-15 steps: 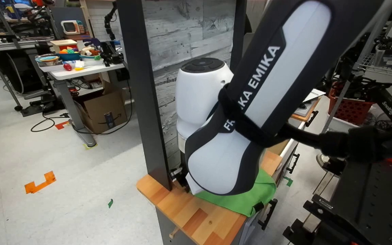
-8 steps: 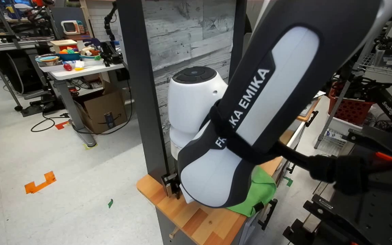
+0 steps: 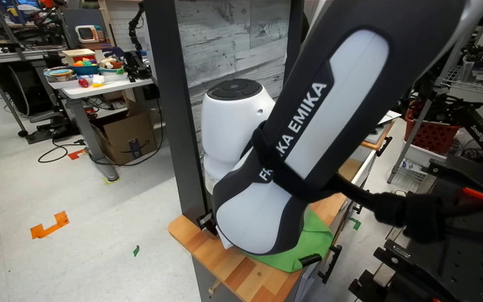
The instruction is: Fold the green towel
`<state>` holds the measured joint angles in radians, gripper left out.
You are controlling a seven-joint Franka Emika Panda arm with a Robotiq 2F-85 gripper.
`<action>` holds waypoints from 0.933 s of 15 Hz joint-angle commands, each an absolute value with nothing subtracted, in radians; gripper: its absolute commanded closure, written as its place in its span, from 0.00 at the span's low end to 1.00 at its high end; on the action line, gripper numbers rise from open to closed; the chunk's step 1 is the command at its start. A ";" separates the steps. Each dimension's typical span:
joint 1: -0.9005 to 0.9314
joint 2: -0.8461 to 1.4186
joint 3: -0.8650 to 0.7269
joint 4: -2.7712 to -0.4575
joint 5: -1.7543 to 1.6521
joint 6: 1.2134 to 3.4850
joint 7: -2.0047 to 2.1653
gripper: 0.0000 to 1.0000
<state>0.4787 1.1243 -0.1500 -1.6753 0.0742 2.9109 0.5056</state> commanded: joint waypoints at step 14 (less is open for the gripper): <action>0.739 0.856 -0.474 -2.142 0.075 2.983 0.681 0.97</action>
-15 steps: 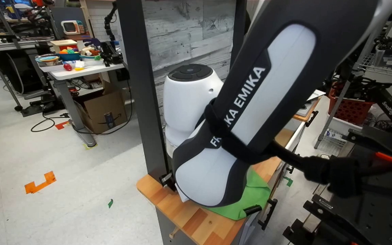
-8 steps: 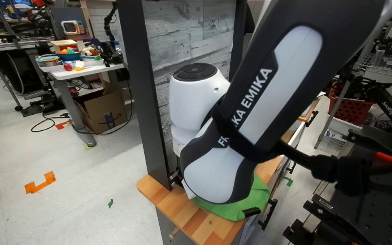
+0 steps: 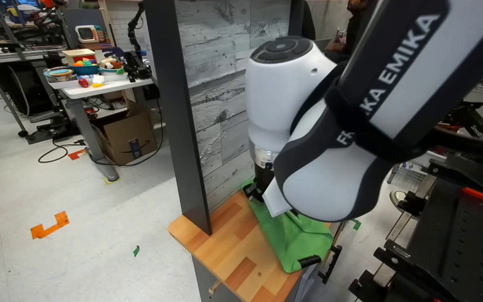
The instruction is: Fold the green towel
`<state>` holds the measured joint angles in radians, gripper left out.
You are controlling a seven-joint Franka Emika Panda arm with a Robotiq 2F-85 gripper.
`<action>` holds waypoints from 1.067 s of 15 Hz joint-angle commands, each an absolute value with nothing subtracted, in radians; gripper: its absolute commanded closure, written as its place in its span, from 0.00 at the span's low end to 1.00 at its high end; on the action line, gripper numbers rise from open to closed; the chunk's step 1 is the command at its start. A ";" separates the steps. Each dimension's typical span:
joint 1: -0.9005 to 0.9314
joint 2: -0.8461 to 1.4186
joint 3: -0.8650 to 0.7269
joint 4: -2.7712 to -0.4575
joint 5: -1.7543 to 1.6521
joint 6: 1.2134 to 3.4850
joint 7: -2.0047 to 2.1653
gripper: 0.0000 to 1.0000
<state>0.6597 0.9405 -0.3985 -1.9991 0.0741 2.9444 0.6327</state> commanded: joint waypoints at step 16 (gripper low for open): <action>0.714 0.959 -0.477 -2.156 0.097 2.992 0.713 0.57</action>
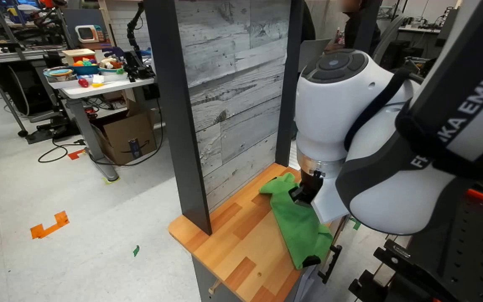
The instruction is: Fold the green towel
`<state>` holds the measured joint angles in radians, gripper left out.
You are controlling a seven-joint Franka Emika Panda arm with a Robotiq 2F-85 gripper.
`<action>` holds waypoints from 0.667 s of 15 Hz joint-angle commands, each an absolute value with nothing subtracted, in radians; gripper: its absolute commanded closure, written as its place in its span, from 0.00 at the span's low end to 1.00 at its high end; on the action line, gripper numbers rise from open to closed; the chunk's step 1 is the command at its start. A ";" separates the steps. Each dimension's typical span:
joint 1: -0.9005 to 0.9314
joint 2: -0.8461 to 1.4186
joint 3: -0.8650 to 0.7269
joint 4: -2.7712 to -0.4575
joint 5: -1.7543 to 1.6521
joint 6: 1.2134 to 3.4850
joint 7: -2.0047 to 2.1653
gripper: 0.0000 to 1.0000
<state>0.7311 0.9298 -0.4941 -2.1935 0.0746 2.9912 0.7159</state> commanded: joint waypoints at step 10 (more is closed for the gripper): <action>0.777 0.887 -0.504 -2.242 0.096 3.062 0.711 0.00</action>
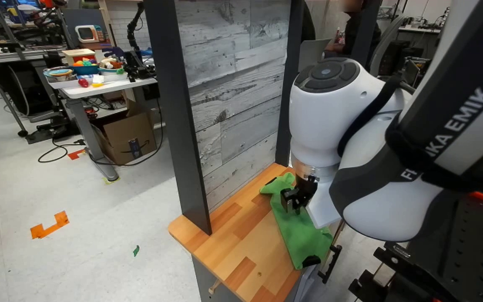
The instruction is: Fold the green towel
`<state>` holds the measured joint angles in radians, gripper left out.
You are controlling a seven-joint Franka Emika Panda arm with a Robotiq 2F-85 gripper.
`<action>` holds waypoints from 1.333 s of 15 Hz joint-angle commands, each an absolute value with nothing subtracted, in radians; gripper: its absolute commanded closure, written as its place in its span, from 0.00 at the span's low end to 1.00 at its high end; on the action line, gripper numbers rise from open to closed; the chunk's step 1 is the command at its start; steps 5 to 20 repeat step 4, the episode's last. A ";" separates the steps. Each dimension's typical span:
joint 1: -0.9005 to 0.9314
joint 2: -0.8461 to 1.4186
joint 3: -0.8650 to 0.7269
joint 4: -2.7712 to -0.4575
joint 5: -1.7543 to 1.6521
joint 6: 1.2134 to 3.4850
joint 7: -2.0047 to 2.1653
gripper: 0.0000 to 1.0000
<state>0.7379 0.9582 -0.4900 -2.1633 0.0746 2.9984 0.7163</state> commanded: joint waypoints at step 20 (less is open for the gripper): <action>0.783 0.903 -0.497 -2.232 0.122 3.109 0.678 0.00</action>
